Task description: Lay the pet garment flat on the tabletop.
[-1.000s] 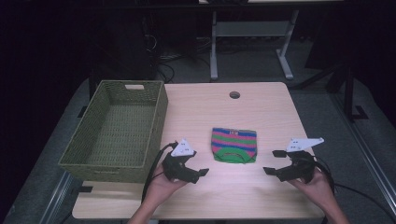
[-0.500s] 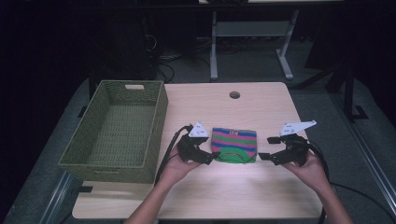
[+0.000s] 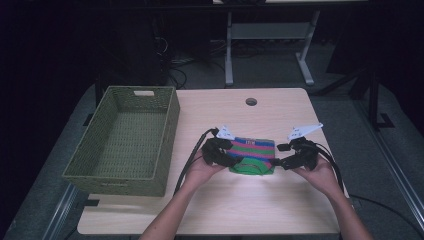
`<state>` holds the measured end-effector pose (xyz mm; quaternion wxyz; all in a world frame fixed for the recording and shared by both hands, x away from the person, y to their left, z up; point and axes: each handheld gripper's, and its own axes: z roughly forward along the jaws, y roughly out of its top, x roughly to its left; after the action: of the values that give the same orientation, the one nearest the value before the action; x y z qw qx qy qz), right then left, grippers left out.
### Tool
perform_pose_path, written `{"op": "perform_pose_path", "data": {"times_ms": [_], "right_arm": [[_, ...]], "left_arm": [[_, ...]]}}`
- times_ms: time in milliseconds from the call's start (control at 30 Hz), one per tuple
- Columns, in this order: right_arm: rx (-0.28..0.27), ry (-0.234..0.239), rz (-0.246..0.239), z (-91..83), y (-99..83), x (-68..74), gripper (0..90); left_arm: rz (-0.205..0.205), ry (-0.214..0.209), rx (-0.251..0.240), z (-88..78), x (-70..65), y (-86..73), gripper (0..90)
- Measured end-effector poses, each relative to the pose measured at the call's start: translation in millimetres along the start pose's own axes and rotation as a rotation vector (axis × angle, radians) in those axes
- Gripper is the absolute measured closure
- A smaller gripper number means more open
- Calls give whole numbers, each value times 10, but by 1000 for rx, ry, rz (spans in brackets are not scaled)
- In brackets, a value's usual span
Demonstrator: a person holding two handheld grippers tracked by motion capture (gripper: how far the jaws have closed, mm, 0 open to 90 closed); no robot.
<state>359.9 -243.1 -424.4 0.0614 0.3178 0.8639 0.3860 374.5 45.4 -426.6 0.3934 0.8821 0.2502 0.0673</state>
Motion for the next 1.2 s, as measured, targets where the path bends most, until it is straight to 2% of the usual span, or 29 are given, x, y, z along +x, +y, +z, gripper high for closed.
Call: {"op": "perform_pose_path", "data": {"times_ms": [167, 267, 333, 433, 500, 633, 700, 767, 900, 1033, 1067, 1200], "right_arm": [[21, 6, -19, 116, -7, -3, 387], [33, 19, -24, 171, -8, 2, 465], [59, 15, -21, 218, -10, 2, 491], [82, 21, -25, 277, -22, -14, 538], [99, 3, -31, 313, -28, -9, 572], [115, 1, -29, 366, -39, -13, 641], [124, 4, -23, 387, -42, -6, 664], [129, -4, -33, 404, -45, 9, 680], [139, -27, -55, 415, -46, 36, 720], [128, -67, -104, 435, -67, 89, 769], [123, -71, -107, 439, -73, 107, 783], [114, -68, -103, 441, -91, 116, 815]], "left_arm": [[22, 10, 51, 86, 42, -33, 444], [39, -5, 80, 122, 84, -58, 557], [17, -13, 93, 146, 107, -75, 628], [-4, -25, 104, 184, 132, -100, 628], [7, -20, 111, 203, 125, -104, 639], [40, -24, 134, 221, 112, -107, 699], [44, -22, 146, 236, 104, -112, 701], [33, -22, 146, 247, 92, -115, 702], [41, -17, 154, 256, 80, -114, 720], [37, -14, 153, 263, 68, -122, 749], [25, -14, 142, 271, 58, -128, 760], [35, -10, 146, 277, 49, -131, 795]]}}
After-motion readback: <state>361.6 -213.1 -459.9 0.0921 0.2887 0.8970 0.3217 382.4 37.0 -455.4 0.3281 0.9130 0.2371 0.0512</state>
